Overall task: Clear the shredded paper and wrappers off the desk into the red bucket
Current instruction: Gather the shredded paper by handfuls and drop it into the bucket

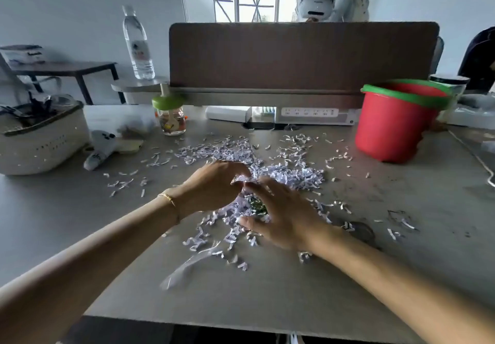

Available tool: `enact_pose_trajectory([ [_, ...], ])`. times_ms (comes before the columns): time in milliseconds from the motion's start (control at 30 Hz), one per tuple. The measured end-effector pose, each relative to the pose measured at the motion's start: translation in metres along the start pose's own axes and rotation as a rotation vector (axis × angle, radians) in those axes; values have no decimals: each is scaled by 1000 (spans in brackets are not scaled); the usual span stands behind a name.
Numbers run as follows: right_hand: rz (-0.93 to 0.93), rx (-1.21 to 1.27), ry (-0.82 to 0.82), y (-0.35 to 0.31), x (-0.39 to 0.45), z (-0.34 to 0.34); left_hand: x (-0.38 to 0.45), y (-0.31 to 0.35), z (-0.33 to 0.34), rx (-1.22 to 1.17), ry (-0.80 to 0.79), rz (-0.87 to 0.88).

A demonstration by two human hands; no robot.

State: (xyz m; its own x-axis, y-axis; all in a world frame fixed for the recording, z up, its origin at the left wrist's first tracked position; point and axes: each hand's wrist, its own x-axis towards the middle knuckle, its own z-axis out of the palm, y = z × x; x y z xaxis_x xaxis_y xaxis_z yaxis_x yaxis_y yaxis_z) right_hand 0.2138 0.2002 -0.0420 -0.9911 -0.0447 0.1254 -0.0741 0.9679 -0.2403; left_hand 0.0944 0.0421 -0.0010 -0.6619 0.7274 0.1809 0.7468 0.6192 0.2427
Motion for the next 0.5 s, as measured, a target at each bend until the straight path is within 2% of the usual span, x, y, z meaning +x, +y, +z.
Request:
enact_pose_trajectory([
  [167,-117,-130,152,-17,19,11,-30,-27,-5,-7,35,-78],
  [267,-165,-137,173,-23,27,11,-47,-38,-11,3,65,-118],
  [400,-211,-115,187,-29,39,12,-67,-53,-15,17,119,-174],
  [500,-196,21,223,-29,54,12,-84,-62,-15,41,103,-234],
])
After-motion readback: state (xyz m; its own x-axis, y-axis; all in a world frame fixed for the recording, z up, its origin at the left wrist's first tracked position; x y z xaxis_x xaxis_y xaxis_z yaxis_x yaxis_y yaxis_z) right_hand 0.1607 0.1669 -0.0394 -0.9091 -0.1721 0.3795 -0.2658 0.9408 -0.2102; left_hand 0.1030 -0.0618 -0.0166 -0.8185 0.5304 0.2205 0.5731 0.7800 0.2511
